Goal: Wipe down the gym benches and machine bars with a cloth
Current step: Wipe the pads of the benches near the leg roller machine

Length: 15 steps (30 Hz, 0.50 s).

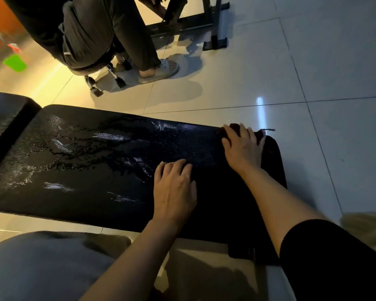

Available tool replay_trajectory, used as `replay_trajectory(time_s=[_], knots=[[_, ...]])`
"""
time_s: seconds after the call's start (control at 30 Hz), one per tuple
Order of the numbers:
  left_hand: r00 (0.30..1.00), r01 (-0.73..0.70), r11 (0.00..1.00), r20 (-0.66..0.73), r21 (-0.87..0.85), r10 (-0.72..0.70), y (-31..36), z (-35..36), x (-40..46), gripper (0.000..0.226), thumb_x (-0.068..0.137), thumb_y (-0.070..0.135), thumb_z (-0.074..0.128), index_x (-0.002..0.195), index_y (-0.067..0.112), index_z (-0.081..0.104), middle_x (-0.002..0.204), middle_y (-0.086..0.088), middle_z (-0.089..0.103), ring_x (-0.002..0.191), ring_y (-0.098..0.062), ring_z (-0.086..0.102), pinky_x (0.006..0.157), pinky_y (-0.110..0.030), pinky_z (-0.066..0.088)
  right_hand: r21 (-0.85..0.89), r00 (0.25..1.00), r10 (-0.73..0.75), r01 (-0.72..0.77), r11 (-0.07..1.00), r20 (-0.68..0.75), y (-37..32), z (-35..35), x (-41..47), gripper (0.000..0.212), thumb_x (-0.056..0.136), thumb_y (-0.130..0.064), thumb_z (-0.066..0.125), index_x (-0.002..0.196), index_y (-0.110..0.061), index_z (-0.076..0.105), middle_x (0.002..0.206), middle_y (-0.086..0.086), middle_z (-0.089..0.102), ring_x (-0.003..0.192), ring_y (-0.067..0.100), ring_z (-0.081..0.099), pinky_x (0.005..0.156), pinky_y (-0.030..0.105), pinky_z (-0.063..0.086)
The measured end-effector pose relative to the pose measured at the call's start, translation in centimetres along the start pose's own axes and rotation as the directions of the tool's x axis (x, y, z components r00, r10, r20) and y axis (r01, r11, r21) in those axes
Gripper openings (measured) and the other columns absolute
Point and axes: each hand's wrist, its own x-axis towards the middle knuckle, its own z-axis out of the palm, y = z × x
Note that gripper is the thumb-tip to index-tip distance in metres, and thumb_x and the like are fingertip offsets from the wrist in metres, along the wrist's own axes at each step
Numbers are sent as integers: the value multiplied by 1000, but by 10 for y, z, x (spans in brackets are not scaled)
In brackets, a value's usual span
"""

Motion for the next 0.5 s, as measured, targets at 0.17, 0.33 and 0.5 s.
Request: replay_trajectory(time_s=[0.17,0.33,0.5], knots=[[1000,26,999,-10,41,-26,-14,-7,-14,44,83,28,67,124,13,62,134,-5,56,125,-24,49,113,-45,30,25,984,-178,178,984,16,-72,8,0,48,104,-41,27,152,-33,25,162,12,14,149,31,4,118,54,-5],[999,40,997,-11,61,-39,-24,-11,-22,46,81,28,69,124,12,63,132,-7,58,124,-25,51,111,-48,34,34,894,-444,443,896,62,-101,14,-9,49,104,-41,32,152,-39,21,163,7,10,150,27,2,119,52,-7],[999,31,999,-40,38,-30,-24,-8,-21,44,81,28,70,121,12,63,129,-7,58,121,-26,51,110,-47,34,9,983,-184,184,983,13,-37,8,-7,48,102,-49,31,150,-46,22,163,0,11,150,22,3,112,67,-5]])
